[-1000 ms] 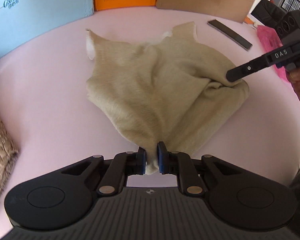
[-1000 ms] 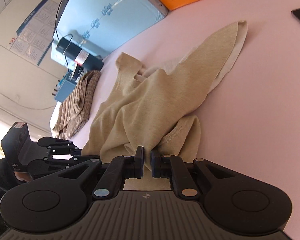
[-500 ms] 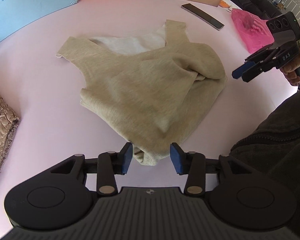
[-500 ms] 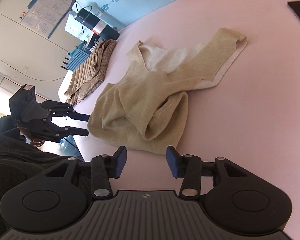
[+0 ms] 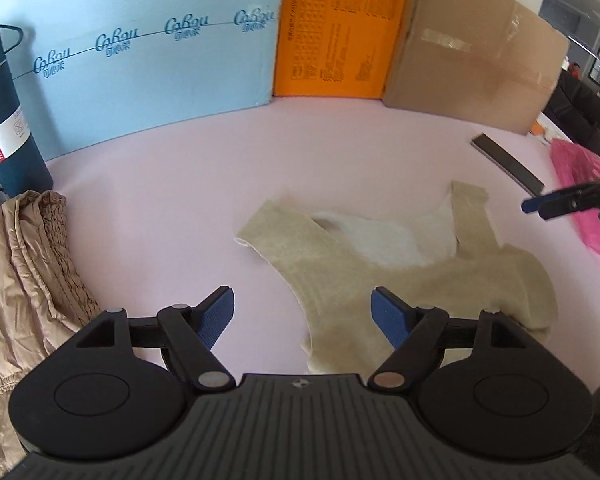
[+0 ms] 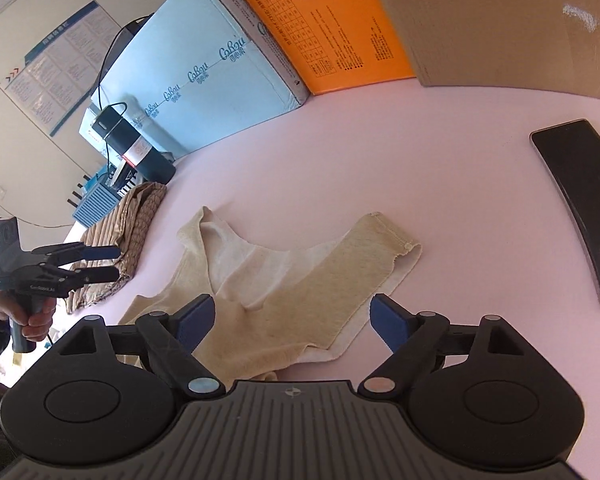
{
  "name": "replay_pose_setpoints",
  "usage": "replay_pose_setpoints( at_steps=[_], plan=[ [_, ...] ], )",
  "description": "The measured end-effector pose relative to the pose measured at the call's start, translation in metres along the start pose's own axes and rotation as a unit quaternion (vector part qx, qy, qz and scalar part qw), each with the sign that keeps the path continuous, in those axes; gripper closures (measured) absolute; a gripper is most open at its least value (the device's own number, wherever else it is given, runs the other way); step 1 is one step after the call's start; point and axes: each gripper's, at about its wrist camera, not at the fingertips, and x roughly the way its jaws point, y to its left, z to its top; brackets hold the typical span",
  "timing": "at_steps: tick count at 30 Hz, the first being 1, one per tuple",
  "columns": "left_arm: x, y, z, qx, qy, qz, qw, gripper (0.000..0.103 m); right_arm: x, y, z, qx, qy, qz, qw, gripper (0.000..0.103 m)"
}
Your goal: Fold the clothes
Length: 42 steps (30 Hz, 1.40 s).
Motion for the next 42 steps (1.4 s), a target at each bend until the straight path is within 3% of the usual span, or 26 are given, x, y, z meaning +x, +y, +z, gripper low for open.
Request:
replay_pose_setpoints(
  at_steps=[4,10,15,18,21,32,35,38,42],
  plan=[
    [0.042,0.015,0.014,-0.088,-0.002,-0.004,0.9961,0.024,0.016,0.001,-0.003,0.019,0.000,0.001,1.000,0.019],
    [0.081,0.025,0.024,-0.190,0.020,-0.020,0.9814,0.024,0.018,0.002,-0.010,0.029,-0.002,0.001,1.000,0.018],
    [0.079,0.018,0.040,-0.204,-0.037,-0.100,0.9731,0.021,0.017,-0.001,-0.016,0.034,-0.013,-0.004,0.999,0.018],
    [0.091,0.011,0.050,-0.188,-0.016,-0.118,0.9749,0.021,0.017,-0.002,-0.014,0.038,-0.026,-0.006,0.999,0.018],
    [0.102,0.006,0.048,-0.163,0.021,-0.108,0.9805,0.021,0.015,-0.001,-0.009,0.023,-0.031,-0.015,0.999,0.015],
    [0.074,0.018,0.030,-0.142,0.030,-0.080,0.9861,0.021,0.023,-0.016,0.013,-0.020,-0.042,-0.049,0.998,0.012],
    [0.059,0.025,0.023,-0.149,0.017,-0.056,0.9871,0.021,0.025,-0.020,0.019,-0.032,-0.045,-0.058,0.997,0.012],
    [0.050,0.039,0.024,-0.183,-0.010,-0.023,0.9827,0.021,0.027,-0.024,0.025,-0.043,-0.048,-0.067,0.996,0.012],
    [0.058,0.048,0.033,-0.196,-0.030,0.015,0.9799,0.021,0.034,-0.025,0.026,-0.047,-0.040,-0.069,0.996,0.012]
  ],
)
